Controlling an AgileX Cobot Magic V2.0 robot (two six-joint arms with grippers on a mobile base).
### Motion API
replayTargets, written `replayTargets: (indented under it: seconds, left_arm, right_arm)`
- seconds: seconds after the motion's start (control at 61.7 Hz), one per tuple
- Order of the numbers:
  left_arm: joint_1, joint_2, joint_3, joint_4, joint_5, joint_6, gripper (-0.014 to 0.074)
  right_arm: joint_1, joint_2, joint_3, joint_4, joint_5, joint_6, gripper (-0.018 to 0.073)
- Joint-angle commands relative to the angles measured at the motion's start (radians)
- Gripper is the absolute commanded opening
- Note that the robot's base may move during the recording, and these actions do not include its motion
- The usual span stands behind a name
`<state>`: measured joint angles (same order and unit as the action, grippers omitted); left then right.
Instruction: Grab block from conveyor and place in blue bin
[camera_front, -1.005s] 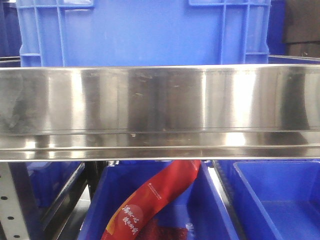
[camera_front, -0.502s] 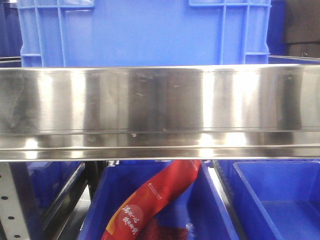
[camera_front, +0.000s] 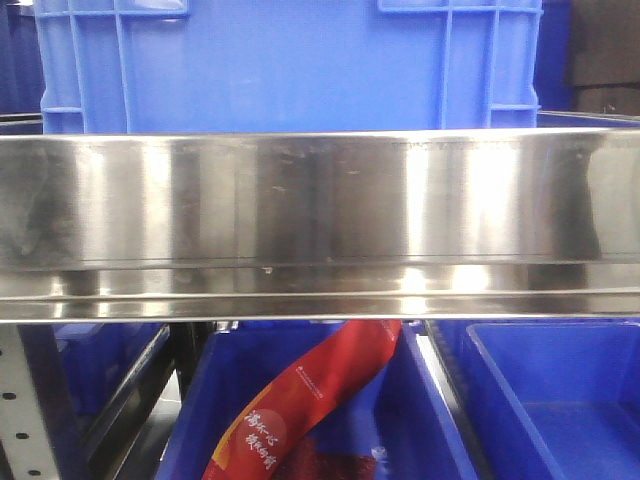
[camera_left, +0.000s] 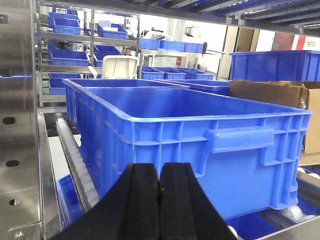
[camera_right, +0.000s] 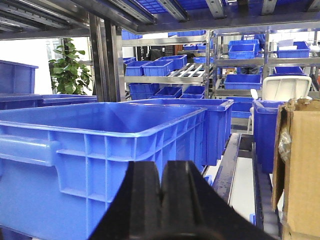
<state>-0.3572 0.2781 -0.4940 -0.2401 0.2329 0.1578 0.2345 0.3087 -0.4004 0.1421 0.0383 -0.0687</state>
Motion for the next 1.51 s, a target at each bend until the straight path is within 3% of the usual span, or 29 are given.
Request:
replayTargets:
  seconds: [0.0, 0.146, 0.405, 0.502, 0.632, 0.697, 0.778, 1.491]
  left_arm:
    - [0.004, -0.006, 0.001, -0.001, -0.019, -0.002, -0.0111]
    - [0.004, -0.006, 0.001, -0.001, -0.019, -0.002, -0.0111]
    - [0.004, -0.006, 0.001, -0.001, -0.019, -0.002, -0.0111]
    - [0.004, -0.006, 0.001, -0.001, -0.019, -0.002, -0.0111]
    - [0.004, -0.006, 0.001, -0.001, -0.019, -0.002, -0.0111]
    - [0.004, -0.006, 0.001, -0.001, -0.019, -0.002, -0.0111]
    - [0.004, -0.006, 0.001, -0.001, -0.019, -0.002, -0.0111]
    - [0.004, -0.006, 0.001, -0.001, -0.019, -0.002, -0.0111]
  right_arm:
    - [-0.004, -0.007, 0.002, 0.002, -0.022, -0.001, -0.016]
    - [-0.028, -0.029, 0.007, 0.002, -0.005, -0.001, -0.016]
    - [-0.219, -0.165, 0.208, -0.004, -0.047, -0.001, -0.016]
    - [-0.252, -0.221, 0.313, -0.004, -0.096, 0.0, -0.016]
    - [-0.254, -0.297, 0.4, -0.029, -0.108, 0.003, -0.016]
    - [-0.254, -0.309, 0.4, -0.06, -0.024, 0.05, -0.016]
    - [-0.254, -0.309, 0.4, -0.089, -0.051, 0.09, -0.016]
    - [-0.254, -0.309, 0.4, -0.089, -0.091, 0.09, -0.016]
